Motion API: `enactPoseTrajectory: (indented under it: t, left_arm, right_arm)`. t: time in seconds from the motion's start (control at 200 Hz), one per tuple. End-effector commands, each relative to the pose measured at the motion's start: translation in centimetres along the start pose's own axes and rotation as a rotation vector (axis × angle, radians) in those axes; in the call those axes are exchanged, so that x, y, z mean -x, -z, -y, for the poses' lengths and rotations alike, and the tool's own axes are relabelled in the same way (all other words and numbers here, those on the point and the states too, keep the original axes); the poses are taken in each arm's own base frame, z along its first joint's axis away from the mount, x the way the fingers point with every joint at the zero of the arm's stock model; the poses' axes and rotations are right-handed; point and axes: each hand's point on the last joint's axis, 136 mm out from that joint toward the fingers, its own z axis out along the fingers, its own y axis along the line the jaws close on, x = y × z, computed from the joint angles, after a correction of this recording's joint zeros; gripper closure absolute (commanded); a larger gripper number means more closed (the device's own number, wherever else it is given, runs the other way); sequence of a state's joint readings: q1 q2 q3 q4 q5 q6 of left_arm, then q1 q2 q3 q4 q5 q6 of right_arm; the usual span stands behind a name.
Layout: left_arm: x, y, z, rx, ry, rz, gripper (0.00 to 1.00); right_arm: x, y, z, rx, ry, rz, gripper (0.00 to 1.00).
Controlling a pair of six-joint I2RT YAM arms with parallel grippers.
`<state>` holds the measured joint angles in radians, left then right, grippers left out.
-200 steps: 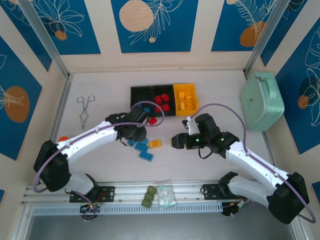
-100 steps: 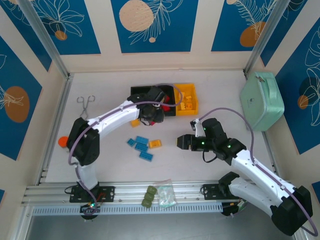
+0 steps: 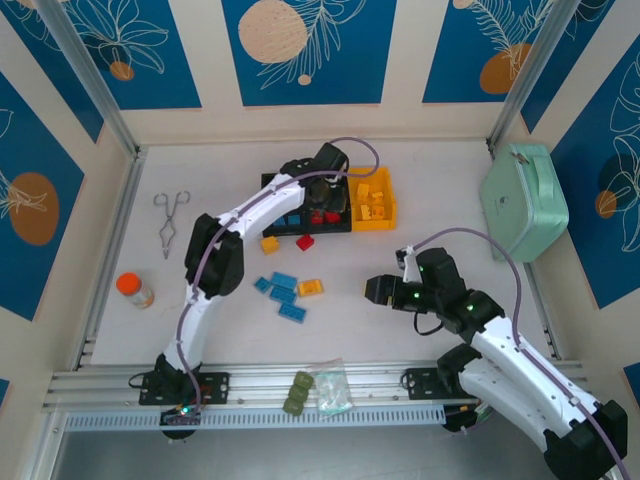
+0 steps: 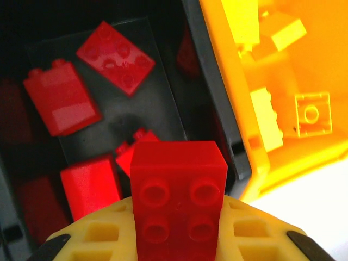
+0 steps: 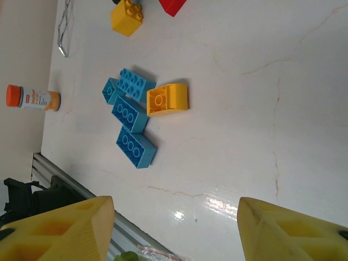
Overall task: Sort the legos into containers by color
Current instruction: Place the lego in the container.
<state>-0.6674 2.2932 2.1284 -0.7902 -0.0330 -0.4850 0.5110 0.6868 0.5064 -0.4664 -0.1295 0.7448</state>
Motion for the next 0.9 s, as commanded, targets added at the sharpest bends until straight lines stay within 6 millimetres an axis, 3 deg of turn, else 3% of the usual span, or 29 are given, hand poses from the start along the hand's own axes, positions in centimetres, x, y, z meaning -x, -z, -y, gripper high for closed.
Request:
enactPoseTrajectory:
  t: [0.0,0.245,0.39,0.61,0.75,0.895]
  left_arm:
    - [0.5,-0.7,-0.4,-0.005,0.034,-0.029,0.85]
    - [1.5,-2.3,-0.3,-0.021,0.068,-0.032,0.81]
    - [1.9,-2.0,-0.2,-0.031,0.070,-0.023,0.62]
    - [2.8,0.8,0.7,-0.065,0.058,0.019,0.51]
    - [3.1,3.2,1.5,-0.110,0.047,0.053,0.50]
    - [2.0,5.6,1.7,-0.148,0.033,0.077,0.49]
  right_arm:
    - [-0.5,0.2,0.8,-0.023,-0.031,-0.003,0.39]
    - [-0.3,0.5,0.9,-0.027,-0.040,0.009,0.39]
    - [-0.3,0.5,0.9,-0.028,-0.042,0.009,0.39]
    - [0.1,0.5,0.6,-0.016,-0.043,0.016,0.39]
    - [0.2,0.3,0.5,-0.021,-0.039,0.008,0.39]
    - [0.4,0.1,0.1,-0.024,-0.029,-0.006,0.38]
